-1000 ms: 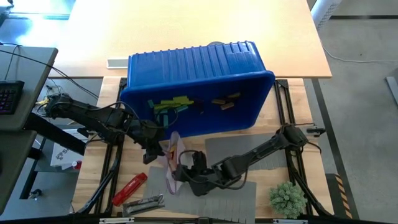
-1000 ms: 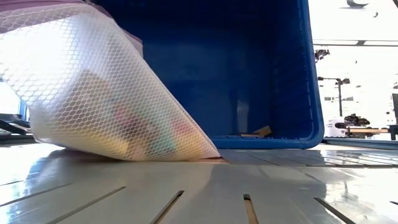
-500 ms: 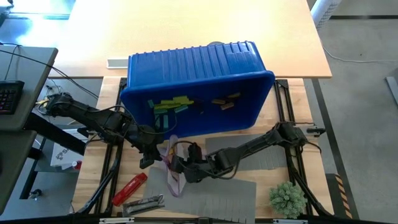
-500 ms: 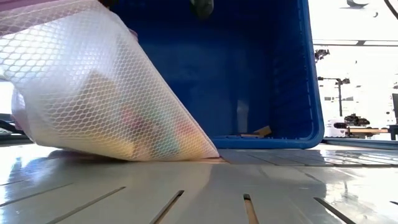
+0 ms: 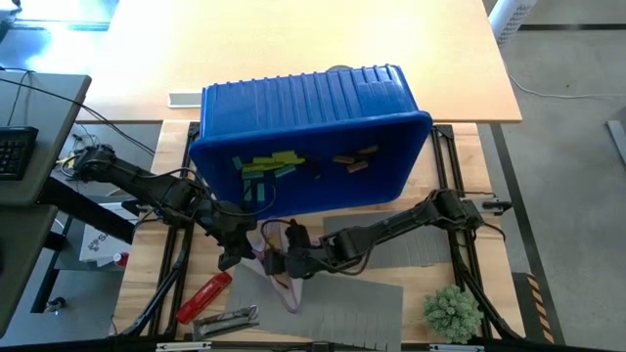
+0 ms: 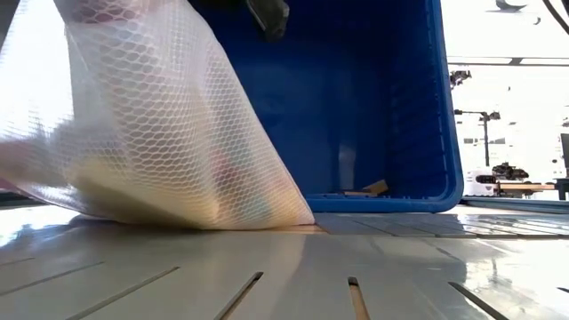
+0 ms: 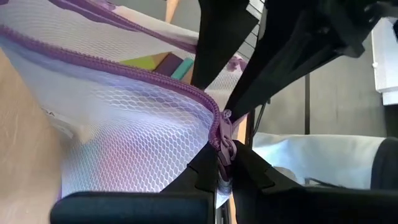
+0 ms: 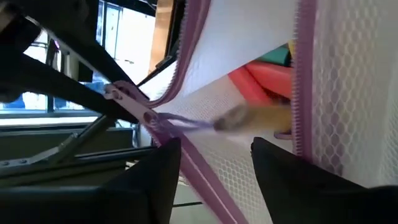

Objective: Sort blocks

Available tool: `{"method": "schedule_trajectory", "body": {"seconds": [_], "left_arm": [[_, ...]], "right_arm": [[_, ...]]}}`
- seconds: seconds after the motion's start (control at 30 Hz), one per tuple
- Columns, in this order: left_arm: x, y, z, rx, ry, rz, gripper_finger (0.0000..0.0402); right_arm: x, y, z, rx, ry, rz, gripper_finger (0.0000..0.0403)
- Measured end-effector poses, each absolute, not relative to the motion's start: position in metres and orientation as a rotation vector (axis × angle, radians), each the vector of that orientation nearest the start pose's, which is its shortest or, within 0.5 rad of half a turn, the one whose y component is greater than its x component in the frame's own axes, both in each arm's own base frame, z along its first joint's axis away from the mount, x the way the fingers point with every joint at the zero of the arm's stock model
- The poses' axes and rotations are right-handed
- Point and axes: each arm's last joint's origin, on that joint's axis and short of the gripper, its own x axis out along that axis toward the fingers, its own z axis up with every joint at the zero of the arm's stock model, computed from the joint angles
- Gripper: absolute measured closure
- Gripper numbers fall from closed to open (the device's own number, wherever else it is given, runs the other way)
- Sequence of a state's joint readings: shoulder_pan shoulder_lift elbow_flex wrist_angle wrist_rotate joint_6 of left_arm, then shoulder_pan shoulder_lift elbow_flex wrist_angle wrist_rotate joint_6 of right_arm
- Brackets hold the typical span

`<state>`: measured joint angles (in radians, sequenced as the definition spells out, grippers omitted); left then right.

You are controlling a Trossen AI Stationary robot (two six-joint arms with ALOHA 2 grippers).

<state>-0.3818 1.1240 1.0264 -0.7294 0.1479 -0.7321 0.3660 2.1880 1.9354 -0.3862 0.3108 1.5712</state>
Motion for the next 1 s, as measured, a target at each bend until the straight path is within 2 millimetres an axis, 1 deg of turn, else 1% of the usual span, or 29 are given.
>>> {"method": "schedule_trajectory", "body": {"seconds": [0.17, 0.23, 0.33, 0.43, 0.53, 0.63, 0.77, 0.83, 0.9, 1.0], "left_arm": [[0.203, -0.086, 0.306, -0.574, 0.969, -0.170, 0.0401], [0.203, -0.086, 0.306, -0.574, 0.969, -0.169, 0.0401], [0.203, -0.086, 0.306, -0.575, 0.969, -0.168, 0.0401], [0.203, -0.086, 0.306, -0.592, 0.972, -0.161, 0.0401], [0.203, -0.086, 0.306, -0.602, 0.976, -0.161, 0.0401], [0.203, -0.086, 0.306, -0.603, 0.976, -0.163, 0.0401], [0.203, -0.086, 0.306, -0.614, 0.978, -0.155, 0.0401], [0.203, -0.086, 0.306, -0.625, 0.978, -0.147, 0.0401], [0.203, -0.086, 0.306, -0.630, 0.977, -0.141, 0.0401], [0.203, -0.086, 0.306, -0.630, 0.976, -0.137, 0.0401]], "right_arm": [[0.470, 0.171, 0.260, 1.240, 0.528, -0.390, 0.0216], [0.466, 0.170, 0.268, 1.175, 0.541, -0.363, 0.0215], [0.451, 0.163, 0.295, 1.054, 0.503, -0.380, 0.0215], [0.430, 0.151, 0.322, 0.864, 0.492, -0.438, 0.0215], [0.410, 0.139, 0.341, 0.679, 0.516, -0.485, 0.0215], [0.394, 0.125, 0.364, 0.564, 0.496, -0.501, 0.0215], [0.378, 0.108, 0.389, 0.449, 0.465, -0.485, 0.0215], [0.373, 0.098, 0.397, 0.456, 0.450, -0.501, 0.0215], [0.368, 0.088, 0.400, 0.446, 0.467, -0.536, 0.0215], [0.362, 0.075, 0.395, 0.407, 0.551, -0.595, 0.0215]]}}
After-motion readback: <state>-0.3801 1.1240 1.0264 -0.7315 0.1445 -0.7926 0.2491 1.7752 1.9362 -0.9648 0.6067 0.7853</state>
